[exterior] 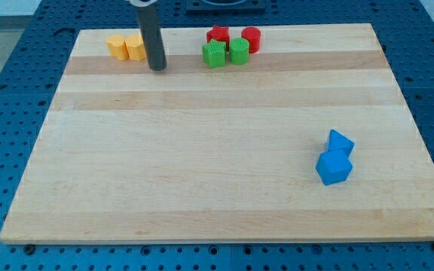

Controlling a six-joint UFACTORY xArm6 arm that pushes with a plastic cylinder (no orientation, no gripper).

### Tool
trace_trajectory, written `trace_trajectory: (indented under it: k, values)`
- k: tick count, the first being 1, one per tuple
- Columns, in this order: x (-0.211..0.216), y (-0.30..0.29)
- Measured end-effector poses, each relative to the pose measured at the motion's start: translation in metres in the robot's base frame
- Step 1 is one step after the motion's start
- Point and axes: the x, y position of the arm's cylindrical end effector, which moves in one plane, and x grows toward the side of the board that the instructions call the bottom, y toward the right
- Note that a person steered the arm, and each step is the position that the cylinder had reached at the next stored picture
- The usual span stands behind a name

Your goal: Move your arm below the yellow hexagon

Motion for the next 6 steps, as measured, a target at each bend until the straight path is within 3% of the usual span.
trace_trajectory:
  k: [6]
  values:
    - [0.002, -0.024]
